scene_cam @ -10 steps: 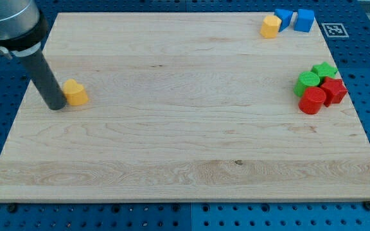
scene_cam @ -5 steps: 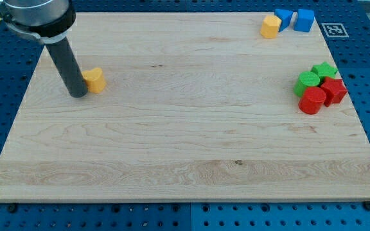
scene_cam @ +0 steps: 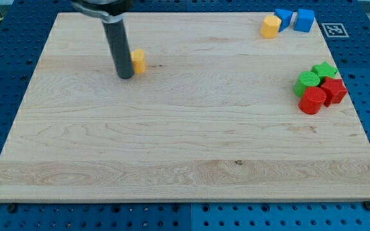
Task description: Place the yellow heart at the center of the board
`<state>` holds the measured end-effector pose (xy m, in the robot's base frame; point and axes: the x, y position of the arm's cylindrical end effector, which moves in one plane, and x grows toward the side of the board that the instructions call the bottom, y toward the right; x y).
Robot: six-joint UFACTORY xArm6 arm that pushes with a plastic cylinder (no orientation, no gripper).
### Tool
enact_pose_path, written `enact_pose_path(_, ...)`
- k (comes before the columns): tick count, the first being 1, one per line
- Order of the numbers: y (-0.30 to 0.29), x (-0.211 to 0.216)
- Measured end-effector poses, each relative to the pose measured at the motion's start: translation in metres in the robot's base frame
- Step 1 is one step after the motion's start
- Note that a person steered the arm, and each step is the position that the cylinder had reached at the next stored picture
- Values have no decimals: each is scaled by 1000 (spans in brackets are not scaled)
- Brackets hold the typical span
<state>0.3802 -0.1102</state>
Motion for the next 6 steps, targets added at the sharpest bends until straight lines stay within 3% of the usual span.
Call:
enact_pose_path(4, 4, -48)
enact_pose_path(6, 4, -119)
